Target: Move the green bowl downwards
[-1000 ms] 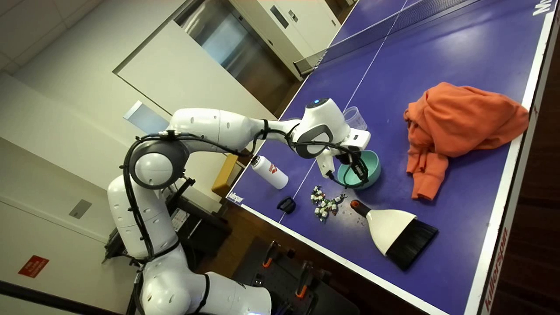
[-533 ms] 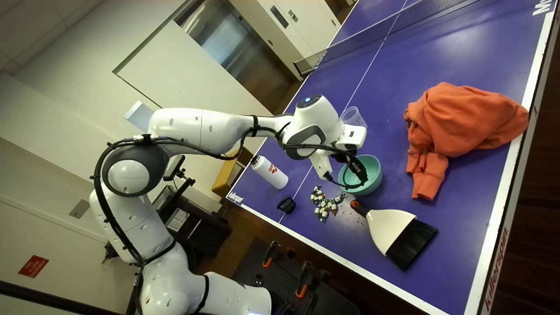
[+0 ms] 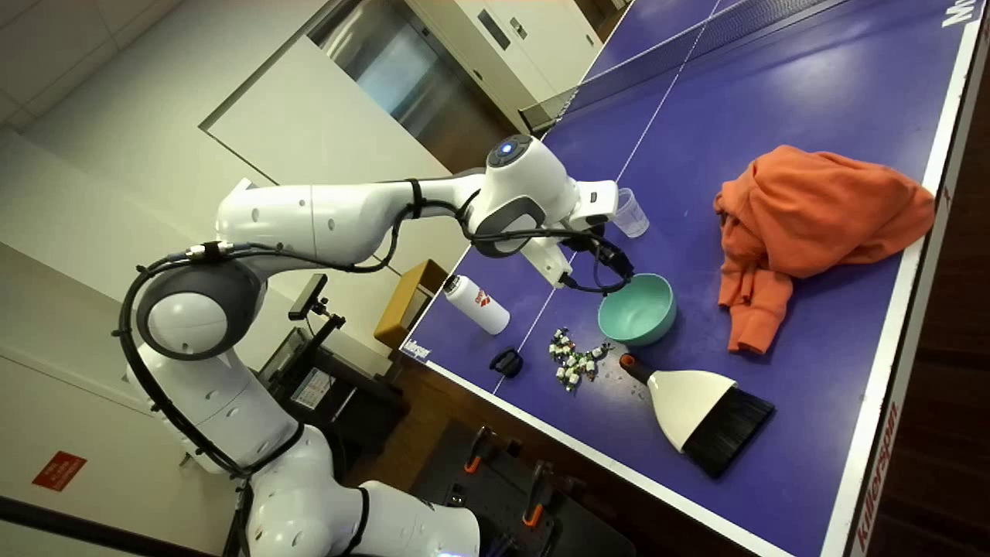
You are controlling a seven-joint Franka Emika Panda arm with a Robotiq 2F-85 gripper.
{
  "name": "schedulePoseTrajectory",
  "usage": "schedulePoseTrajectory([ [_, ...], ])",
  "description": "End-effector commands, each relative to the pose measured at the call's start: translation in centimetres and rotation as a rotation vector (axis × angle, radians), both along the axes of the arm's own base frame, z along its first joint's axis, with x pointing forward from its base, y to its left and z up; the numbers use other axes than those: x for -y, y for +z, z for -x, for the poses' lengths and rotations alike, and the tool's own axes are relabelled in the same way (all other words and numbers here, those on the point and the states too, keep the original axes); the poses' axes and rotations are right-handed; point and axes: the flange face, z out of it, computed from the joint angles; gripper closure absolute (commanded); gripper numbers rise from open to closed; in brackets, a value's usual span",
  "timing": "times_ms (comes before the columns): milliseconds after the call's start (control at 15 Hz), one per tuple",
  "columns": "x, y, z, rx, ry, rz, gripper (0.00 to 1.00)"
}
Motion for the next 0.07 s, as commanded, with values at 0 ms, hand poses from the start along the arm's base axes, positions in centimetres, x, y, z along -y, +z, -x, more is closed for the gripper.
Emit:
schedulePoseTrajectory([
  [0,-0.63,1.37,-0.02,0.005,0.072,-0.036,0.00],
])
